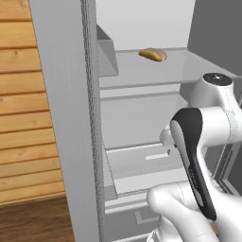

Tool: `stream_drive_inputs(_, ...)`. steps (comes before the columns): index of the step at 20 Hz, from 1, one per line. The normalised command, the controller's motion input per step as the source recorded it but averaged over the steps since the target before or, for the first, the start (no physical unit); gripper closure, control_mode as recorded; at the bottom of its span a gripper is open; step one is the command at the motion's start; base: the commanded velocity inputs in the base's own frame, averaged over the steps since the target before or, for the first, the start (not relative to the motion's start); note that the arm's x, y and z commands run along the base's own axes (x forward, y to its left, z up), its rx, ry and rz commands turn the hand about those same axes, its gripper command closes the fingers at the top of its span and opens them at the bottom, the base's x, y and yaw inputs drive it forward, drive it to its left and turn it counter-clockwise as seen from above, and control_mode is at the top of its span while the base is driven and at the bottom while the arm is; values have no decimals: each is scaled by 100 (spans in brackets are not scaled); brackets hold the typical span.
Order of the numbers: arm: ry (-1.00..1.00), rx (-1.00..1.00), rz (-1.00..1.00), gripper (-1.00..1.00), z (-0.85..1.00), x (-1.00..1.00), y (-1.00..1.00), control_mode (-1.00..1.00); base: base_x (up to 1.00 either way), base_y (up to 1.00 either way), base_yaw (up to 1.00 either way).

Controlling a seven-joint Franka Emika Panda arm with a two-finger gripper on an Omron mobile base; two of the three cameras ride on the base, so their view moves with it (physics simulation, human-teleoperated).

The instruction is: Take the strawberry from the fridge and place it on top of the pancake, located on the dining counter.

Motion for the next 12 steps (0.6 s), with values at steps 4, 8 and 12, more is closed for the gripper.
stream_drive_inputs(4, 8, 0, 0, 100, -29, 0, -5, -100, 0, 0, 0)
stream_drive_inputs(8, 0, 0, 0, 100, -8, 0, 0, -100, 0, 0, 0)
stream_drive_inputs(12, 0, 0, 0, 100, -1, 0, 0, -100, 0, 0, 0)
